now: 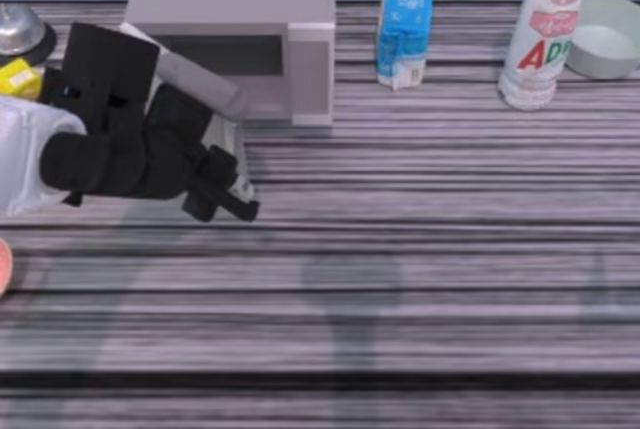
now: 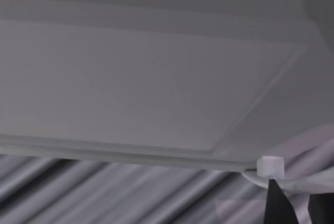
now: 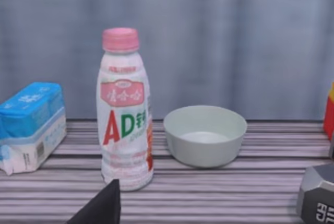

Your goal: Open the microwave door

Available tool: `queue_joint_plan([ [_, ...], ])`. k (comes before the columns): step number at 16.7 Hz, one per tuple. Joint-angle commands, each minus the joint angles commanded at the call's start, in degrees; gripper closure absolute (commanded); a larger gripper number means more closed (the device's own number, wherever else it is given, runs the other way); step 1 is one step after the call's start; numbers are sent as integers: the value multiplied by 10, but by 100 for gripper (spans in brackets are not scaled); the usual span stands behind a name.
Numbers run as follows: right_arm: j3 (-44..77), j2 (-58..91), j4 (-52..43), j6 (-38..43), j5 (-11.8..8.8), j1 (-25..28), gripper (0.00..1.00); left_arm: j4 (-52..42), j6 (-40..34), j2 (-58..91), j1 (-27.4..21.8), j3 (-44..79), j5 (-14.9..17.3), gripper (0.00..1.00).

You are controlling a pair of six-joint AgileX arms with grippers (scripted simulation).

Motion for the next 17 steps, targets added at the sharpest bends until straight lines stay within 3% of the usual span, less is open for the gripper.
queue_joint_plan([
  [17,0,0,0,0,0,0,0,-2,8,-1,4,-2,4,100],
])
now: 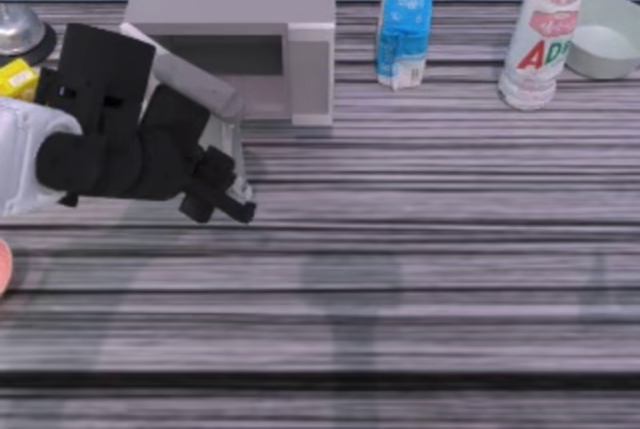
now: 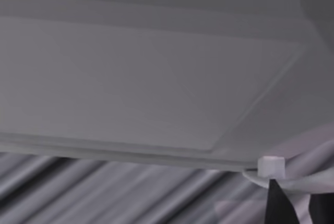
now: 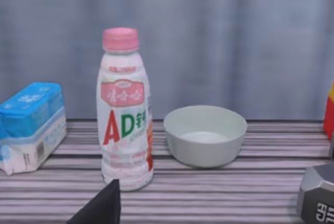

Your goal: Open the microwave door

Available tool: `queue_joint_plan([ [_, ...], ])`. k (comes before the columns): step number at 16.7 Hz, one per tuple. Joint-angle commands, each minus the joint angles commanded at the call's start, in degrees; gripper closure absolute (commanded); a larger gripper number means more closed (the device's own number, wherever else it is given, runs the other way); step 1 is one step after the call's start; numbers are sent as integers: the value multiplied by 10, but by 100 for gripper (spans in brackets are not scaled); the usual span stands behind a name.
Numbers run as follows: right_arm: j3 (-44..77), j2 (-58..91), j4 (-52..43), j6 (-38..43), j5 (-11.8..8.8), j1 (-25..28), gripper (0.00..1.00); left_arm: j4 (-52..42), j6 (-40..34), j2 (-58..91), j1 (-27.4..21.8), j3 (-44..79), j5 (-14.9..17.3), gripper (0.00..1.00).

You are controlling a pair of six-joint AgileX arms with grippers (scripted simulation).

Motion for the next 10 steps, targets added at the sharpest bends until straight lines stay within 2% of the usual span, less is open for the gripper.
queue_joint_plan([
  [10,0,0,0,0,0,0,0,0,-3,0,-4,-1,4,100],
])
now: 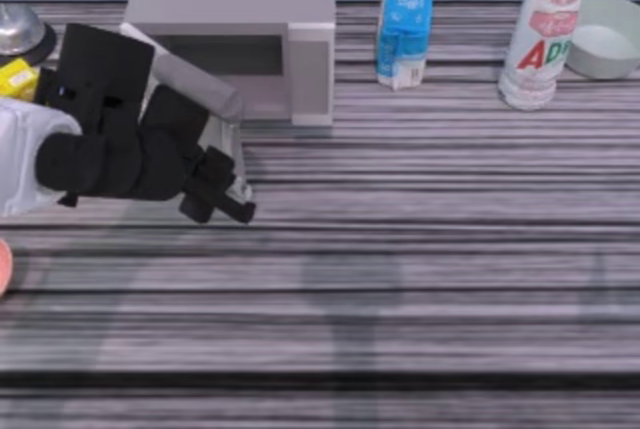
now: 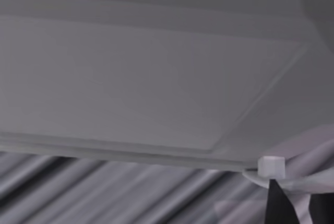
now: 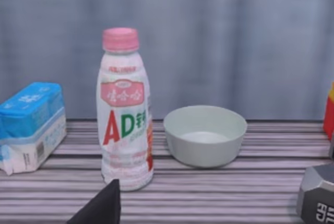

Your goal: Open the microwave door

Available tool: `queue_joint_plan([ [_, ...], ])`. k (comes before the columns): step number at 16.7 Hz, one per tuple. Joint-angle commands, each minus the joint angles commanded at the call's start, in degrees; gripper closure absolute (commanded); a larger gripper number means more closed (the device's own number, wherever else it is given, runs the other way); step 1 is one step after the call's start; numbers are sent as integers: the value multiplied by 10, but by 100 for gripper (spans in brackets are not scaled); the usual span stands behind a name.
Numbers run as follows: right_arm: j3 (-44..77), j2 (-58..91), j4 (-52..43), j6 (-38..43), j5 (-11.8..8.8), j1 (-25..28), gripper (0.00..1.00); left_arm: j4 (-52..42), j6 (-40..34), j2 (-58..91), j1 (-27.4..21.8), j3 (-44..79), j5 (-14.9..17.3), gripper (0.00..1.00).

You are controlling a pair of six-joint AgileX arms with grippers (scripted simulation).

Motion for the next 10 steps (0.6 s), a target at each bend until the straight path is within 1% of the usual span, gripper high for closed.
queue_joint_plan([
  [6,0,0,0,0,0,0,0,-8,33,-6,18,-4,19,100],
  [10,0,0,0,0,0,0,0,-8,33,-6,18,-4,19,100],
])
